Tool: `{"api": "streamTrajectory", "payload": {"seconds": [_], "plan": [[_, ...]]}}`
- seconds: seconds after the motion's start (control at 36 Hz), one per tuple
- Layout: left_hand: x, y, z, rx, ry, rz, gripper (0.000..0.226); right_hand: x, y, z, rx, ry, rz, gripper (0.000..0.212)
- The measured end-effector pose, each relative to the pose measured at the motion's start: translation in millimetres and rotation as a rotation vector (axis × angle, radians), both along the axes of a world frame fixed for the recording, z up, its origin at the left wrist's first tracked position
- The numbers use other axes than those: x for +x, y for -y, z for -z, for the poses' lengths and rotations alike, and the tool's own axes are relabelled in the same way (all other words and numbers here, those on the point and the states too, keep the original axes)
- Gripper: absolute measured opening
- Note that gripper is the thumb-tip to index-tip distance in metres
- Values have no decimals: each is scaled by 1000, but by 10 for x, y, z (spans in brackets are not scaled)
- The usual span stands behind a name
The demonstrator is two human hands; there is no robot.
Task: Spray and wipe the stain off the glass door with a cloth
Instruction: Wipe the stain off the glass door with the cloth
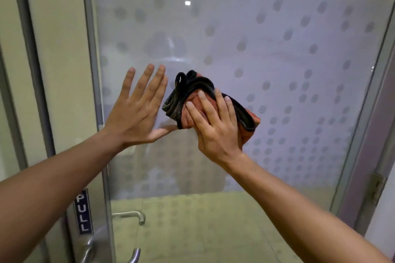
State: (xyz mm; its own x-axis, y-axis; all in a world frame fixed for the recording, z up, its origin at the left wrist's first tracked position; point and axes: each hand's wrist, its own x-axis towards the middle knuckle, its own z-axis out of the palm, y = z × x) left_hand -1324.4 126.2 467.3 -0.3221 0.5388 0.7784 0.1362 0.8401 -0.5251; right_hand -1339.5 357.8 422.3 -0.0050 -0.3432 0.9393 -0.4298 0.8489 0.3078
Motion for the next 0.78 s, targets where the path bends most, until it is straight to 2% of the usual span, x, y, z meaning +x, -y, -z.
{"api": "streamTrajectory", "payload": {"seconds": [0.22, 0.42, 0.61, 0.78], "plan": [[26, 40, 163, -28, 21, -2, 114, 9, 88, 609, -62, 24, 4, 56], [34, 63, 310, -34, 19, -21, 114, -14, 137, 886, -70, 34, -5, 61], [43, 78, 696, -2, 41, -47, 114, -44, 111, 1210, -27, 39, -32, 59], [44, 147, 814, -63, 85, -52, 120, -31, 62, 1504, 51, 100, -29, 52]]}}
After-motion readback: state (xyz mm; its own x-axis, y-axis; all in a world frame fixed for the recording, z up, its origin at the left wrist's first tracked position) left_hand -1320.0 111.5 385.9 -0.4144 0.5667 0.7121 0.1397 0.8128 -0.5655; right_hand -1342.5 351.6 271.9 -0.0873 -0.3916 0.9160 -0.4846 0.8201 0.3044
